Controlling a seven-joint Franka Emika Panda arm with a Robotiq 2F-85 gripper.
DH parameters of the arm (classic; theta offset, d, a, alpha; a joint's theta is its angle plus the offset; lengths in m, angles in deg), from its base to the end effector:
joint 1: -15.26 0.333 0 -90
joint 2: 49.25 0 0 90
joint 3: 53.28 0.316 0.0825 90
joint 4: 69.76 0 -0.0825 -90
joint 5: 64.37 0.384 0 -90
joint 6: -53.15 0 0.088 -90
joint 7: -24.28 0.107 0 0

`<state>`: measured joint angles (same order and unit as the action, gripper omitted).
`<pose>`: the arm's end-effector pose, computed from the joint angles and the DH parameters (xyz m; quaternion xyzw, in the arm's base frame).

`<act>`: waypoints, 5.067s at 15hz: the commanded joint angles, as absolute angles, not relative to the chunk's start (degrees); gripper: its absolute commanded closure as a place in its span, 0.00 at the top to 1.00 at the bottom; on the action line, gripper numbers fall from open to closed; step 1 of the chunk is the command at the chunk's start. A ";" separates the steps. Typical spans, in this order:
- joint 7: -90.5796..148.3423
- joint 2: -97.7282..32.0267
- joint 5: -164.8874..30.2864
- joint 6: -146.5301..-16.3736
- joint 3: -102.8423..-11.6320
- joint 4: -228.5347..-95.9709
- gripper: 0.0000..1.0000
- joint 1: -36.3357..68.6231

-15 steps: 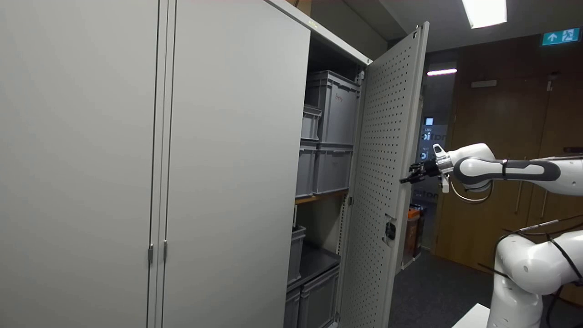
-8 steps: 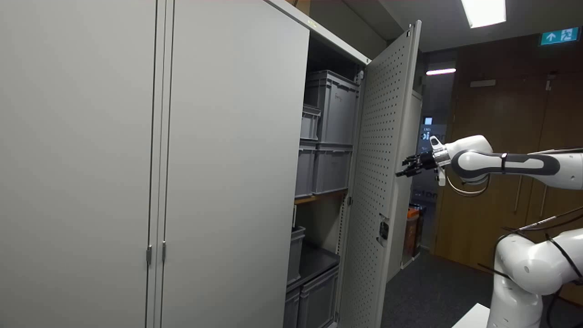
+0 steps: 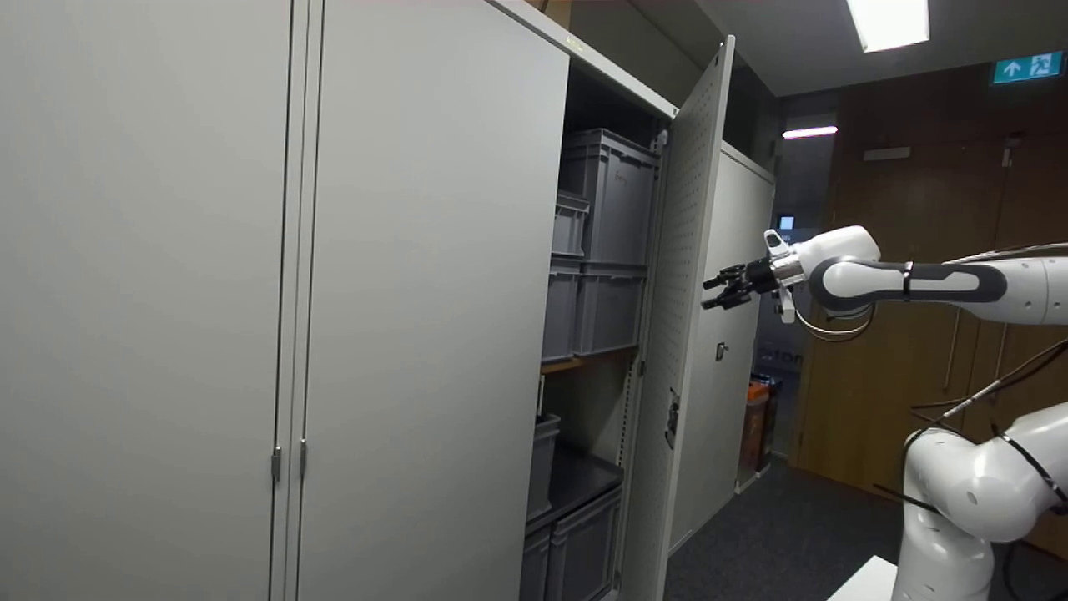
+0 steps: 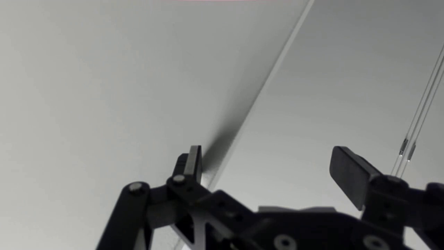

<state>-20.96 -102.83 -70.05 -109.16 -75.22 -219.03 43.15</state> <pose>0.3428 -0.0074 0.6438 0.7537 0.3752 0.5370 0.0536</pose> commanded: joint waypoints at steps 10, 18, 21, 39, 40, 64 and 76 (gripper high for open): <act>-21.84 -96.48 -67.43 -108.52 -74.93 -213.03 1.00 44.67; -22.15 -92.59 -66.47 -108.26 -74.68 -210.09 1.00 46.19; -22.47 -90.88 -65.55 -108.23 -74.69 -208.82 1.00 46.88; -23.70 -83.10 -61.67 -107.25 -73.61 -203.36 1.00 48.13; -23.67 -82.88 -61.43 -107.21 -73.45 -203.25 1.00 48.00; -22.93 -83.88 -61.03 -108.31 -72.49 -205.55 1.00 46.29; -20.12 -86.07 -59.22 -102.46 -67.59 -206.89 1.00 44.42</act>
